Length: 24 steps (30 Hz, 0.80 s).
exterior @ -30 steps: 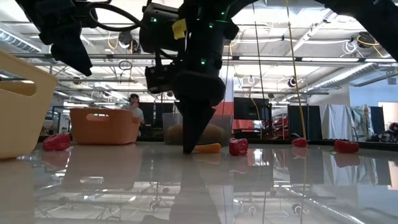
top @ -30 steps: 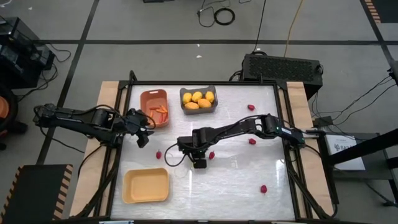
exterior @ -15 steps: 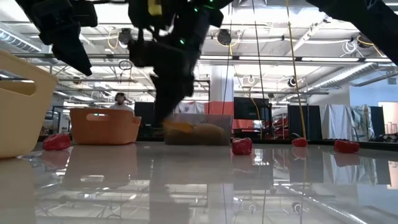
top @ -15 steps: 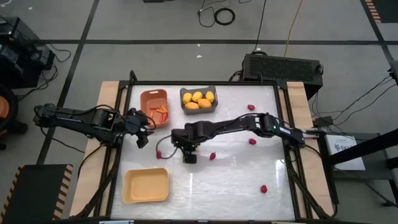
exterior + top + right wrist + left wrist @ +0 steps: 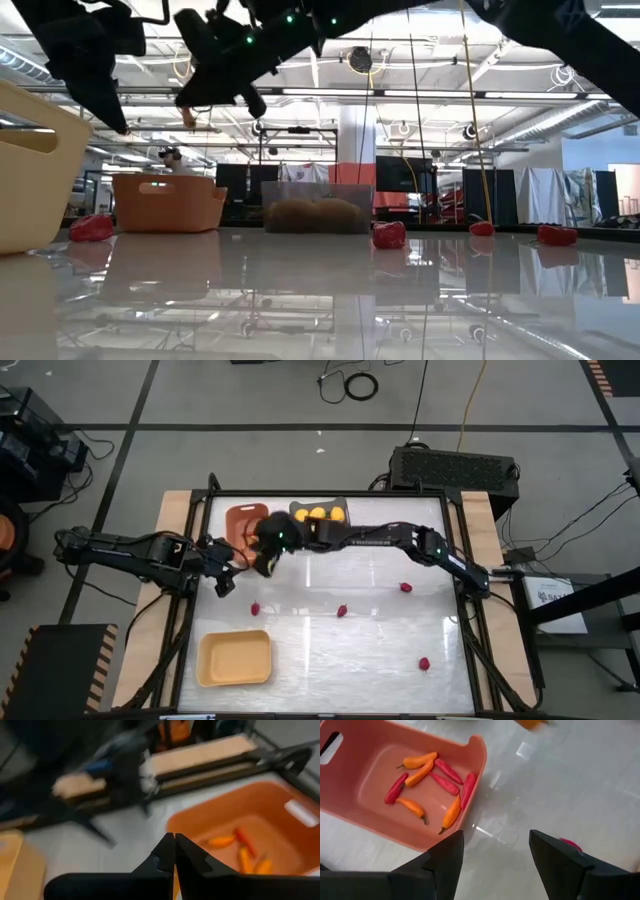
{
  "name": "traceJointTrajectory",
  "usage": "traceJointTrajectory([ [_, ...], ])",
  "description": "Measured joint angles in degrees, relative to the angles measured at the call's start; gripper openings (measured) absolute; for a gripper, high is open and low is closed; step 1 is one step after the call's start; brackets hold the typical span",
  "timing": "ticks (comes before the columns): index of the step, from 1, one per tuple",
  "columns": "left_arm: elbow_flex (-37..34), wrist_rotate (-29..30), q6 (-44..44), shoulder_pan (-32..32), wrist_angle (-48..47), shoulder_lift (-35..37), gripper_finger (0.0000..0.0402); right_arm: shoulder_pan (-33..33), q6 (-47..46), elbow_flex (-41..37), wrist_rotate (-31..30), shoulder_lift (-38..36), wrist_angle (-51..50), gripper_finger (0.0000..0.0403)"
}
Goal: Sort produce into baskets
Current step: Put the yellow chili pepper into the orange bin
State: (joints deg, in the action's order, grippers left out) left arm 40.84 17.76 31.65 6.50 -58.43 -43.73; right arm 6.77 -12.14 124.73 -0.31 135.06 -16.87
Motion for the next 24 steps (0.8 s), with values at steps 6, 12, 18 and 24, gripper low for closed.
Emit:
traceJointTrajectory([
  [6,0.0,0.0,1.0,0.0,-1.2,0.0,0.0233,4.1,-1.0,0.0,0.0,0.2,6.9,0.0],
  [12,0.0,0.0,1.0,0.0,-1.1,0.0,0.0233,6.7,-7.4,0.1,0.0,2.1,14.1,0.0],
  [18,0.0,0.0,1.0,0.0,-1.0,0.0,0.0233,7.1,-12.8,0.0,0.2,5.8,16.8,0.0008],
  [24,0.0,-0.3,1.0,0.0,-1.0,0.0,0.0233,6.9,-14.2,0.0,0.5,7.5,15.7,0.0045],
])
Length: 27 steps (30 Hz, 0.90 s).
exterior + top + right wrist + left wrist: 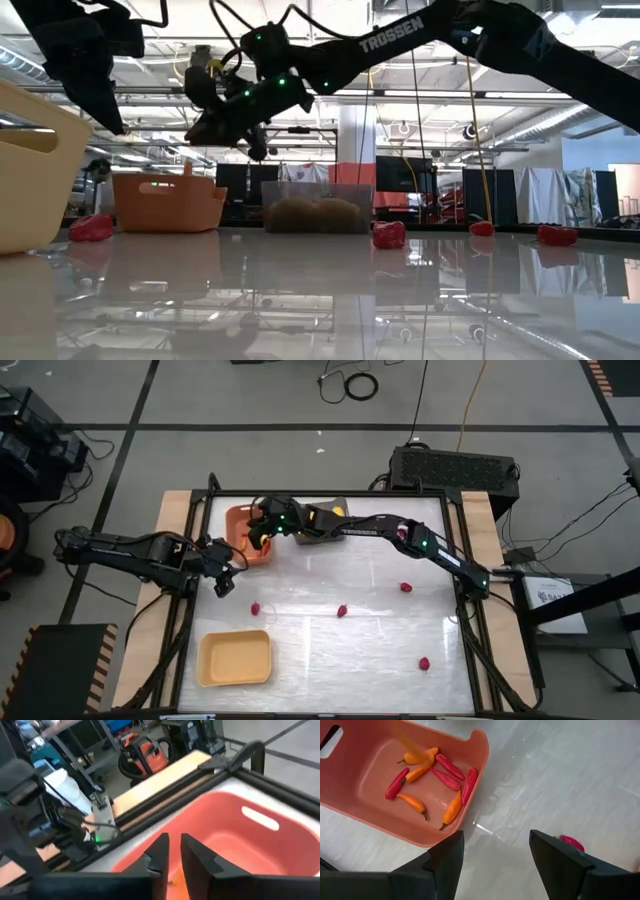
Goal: Sort produce into baskets
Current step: Put the yellow chili pepper into the orange bin, then put the red chili pepper into the yellow bin
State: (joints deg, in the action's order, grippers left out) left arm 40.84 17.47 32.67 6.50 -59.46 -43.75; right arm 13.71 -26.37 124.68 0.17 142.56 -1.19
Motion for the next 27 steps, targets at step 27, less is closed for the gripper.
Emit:
traceJointTrajectory([
  [27,0.0,-9.0,-4.5,0.0,28.0,-3.4,0.0233,1.4,12.4,0.1,10.4,-27.9,-65.2,0.0124],
])
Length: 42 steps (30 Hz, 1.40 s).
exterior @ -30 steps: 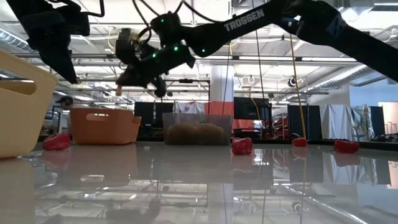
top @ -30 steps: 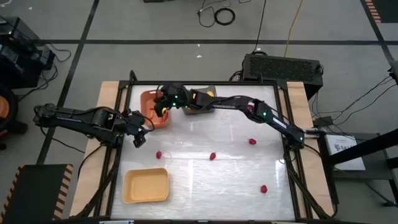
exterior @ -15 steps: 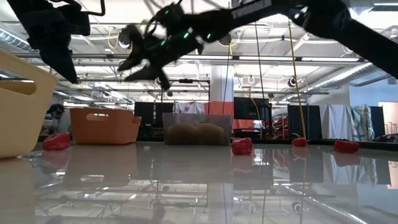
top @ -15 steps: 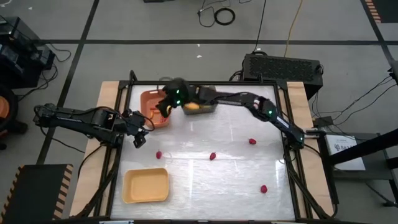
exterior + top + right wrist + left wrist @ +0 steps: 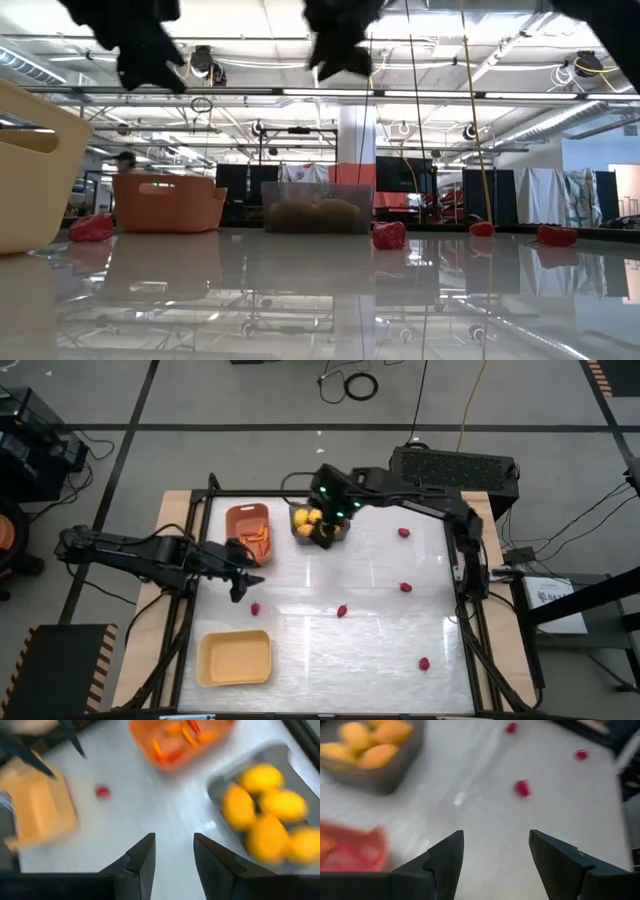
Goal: Sort produce into baskets
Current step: Put the red chili pepper into the yellow bin
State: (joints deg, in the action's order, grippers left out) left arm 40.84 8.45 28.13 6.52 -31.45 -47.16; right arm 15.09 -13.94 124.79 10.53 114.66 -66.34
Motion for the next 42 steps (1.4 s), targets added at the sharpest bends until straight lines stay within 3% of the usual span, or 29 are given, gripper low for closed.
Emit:
traceJointTrajectory([
  [6,0.0,-3.9,-0.3,1.7,9.5,-6.7,0.0233,-3.9,3.7,-0.2,-9.0,-6.6,-14.8,0.0112],
  [10,0.0,-4.0,-0.1,3.9,15.9,-12.7,0.0233,-6.7,4.2,-6.5,-10.7,-12.6,-14.9,0.0101],
  [17,2.1,-3.9,0.0,5.2,28.2,-25.9,0.0233,-10.4,0.3,-35.0,-10.7,-30.8,-1.7,0.0079],
  [22,10.3,-3.8,-1.4,5.2,28.6,-37.7,0.0233,-12.7,-8.5,-56.6,-10.5,-45.3,8.0,0.0073],
  [27,19.8,-3.7,-3.3,5.1,29.3,-49.9,0.0233,-16.6,-15.4,-69.8,-10.4,-58.0,13.1,0.0073],
  [34,30.0,-2.0,-1.6,4.9,29.1,-62.8,0.0233,-21.1,-17.3,-79.9,-10.4,-71.8,15.1,0.0073],
  [42,35.1,5.6,1.0,4.7,29.0,-69.8,0.0233,-21.7,-11.6,-81.8,-10.5,-79.4,15.0,0.0073],
])
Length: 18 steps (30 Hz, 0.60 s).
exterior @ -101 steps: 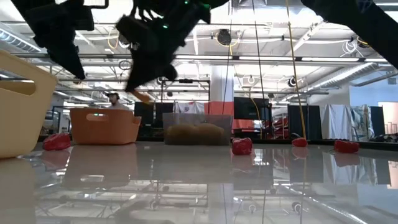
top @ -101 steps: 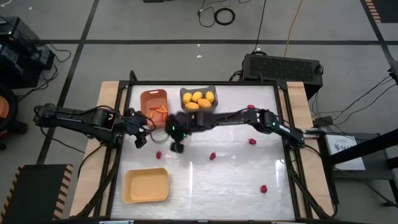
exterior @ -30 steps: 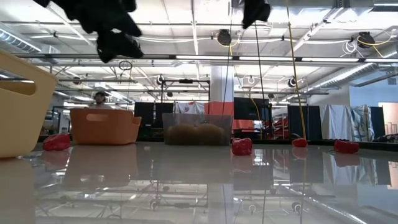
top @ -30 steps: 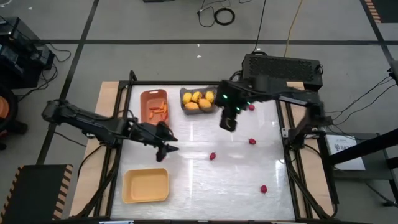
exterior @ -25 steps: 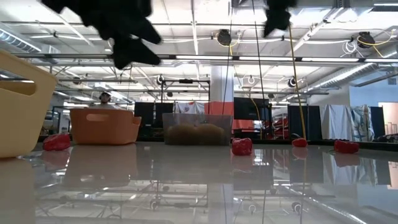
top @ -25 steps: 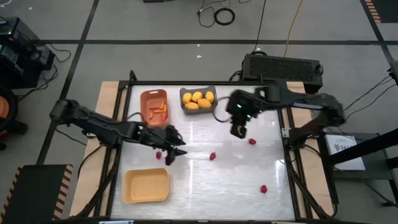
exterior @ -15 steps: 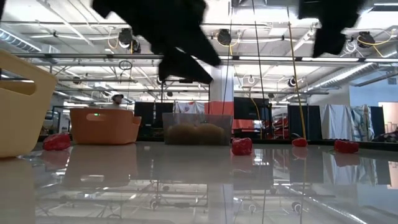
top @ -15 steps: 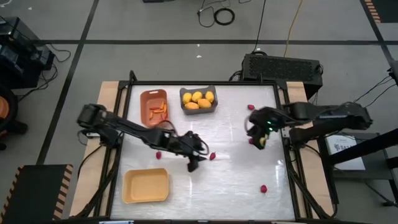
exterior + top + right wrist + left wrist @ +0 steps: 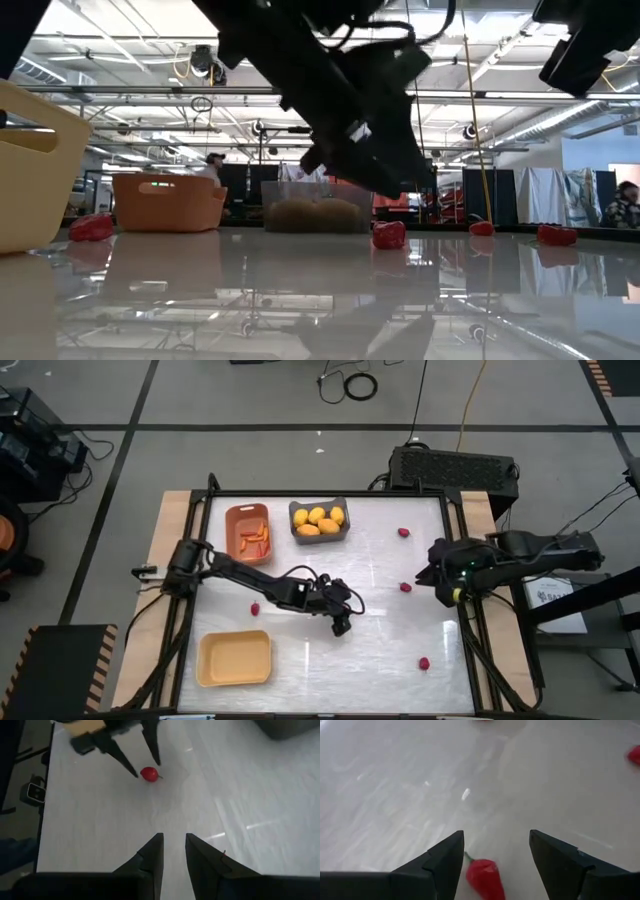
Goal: Sort produce into baskets
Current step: Put the red chili pepper into the yellow bin
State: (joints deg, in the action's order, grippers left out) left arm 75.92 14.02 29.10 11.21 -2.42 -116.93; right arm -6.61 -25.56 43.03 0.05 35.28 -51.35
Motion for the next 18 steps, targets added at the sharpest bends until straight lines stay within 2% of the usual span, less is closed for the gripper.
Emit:
traceJointTrajectory([
  [7,0.4,0.3,4.8,0.5,-0.2,-3.4,0.0233,0.0,4.0,0.0,0.0,-2.3,-1.3,0.0073],
  [18,0.4,3.3,5.1,0.6,-2.9,-3.9,0.0233,0.0,5.7,0.0,0.0,-2.7,-3.9,0.0073],
])
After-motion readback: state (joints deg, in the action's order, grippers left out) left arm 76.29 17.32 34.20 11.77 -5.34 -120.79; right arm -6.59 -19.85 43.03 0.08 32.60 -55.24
